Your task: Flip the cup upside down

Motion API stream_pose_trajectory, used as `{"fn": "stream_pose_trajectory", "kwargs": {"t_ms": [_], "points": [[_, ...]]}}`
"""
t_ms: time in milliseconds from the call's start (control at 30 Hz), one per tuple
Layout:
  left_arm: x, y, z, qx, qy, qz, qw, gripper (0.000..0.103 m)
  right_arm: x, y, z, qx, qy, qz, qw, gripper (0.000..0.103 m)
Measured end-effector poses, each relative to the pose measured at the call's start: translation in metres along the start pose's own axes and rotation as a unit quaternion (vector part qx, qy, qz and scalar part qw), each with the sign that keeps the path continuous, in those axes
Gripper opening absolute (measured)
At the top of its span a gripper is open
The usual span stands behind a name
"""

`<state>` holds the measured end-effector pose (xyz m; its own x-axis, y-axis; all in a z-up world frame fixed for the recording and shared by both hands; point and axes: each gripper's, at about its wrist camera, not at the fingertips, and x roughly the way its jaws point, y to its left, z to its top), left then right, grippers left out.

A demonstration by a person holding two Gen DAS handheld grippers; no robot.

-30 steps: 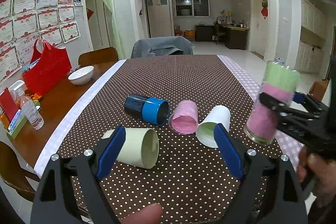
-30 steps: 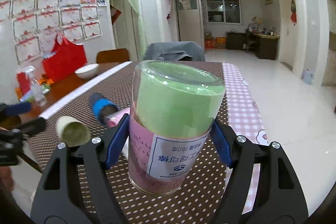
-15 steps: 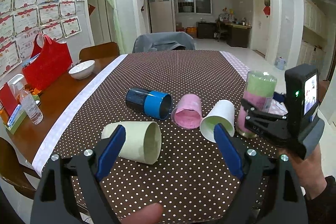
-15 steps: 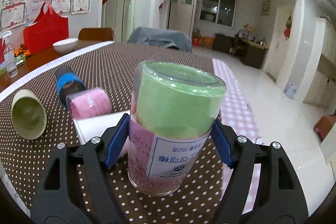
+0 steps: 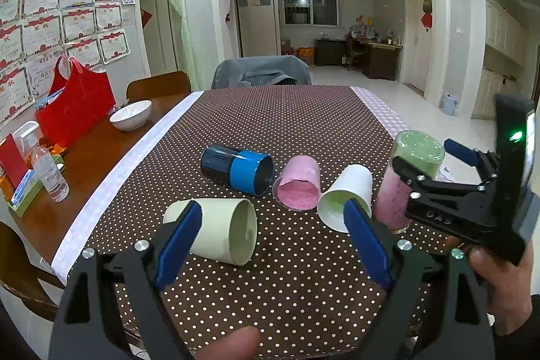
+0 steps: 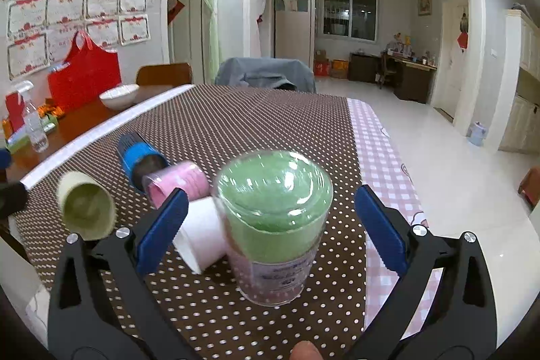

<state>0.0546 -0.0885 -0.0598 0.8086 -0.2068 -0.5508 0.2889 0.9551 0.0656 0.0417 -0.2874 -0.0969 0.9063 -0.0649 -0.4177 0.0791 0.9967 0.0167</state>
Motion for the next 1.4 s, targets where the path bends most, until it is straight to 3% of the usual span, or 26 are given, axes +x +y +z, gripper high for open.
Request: {"fn": "stream_pose_trajectory", "kwargs": {"t_ms": [400, 767, 1400], "points": [[-0.02, 0.0, 0.006, -0.003, -0.024, 0.002, 0.9997, 0.084, -0.055, 0.003, 0.036, 0.032, -0.043, 0.034, 0.998, 0.097], [-0.039, 0.001, 0.009, -0.005, -0.047, -0.006, 0.9989, 0.084, -0.077, 0.005, 0.05, 0.067, -0.038, 0.06, 0.995, 0.097], [-0.06, -0.006, 0.006, -0.001, -0.061, -0.024, 0.9979, 0.084, -0.105, -0.016, 0.034, 0.112, -0.026, 0.005, 0.993, 0.097]]}}
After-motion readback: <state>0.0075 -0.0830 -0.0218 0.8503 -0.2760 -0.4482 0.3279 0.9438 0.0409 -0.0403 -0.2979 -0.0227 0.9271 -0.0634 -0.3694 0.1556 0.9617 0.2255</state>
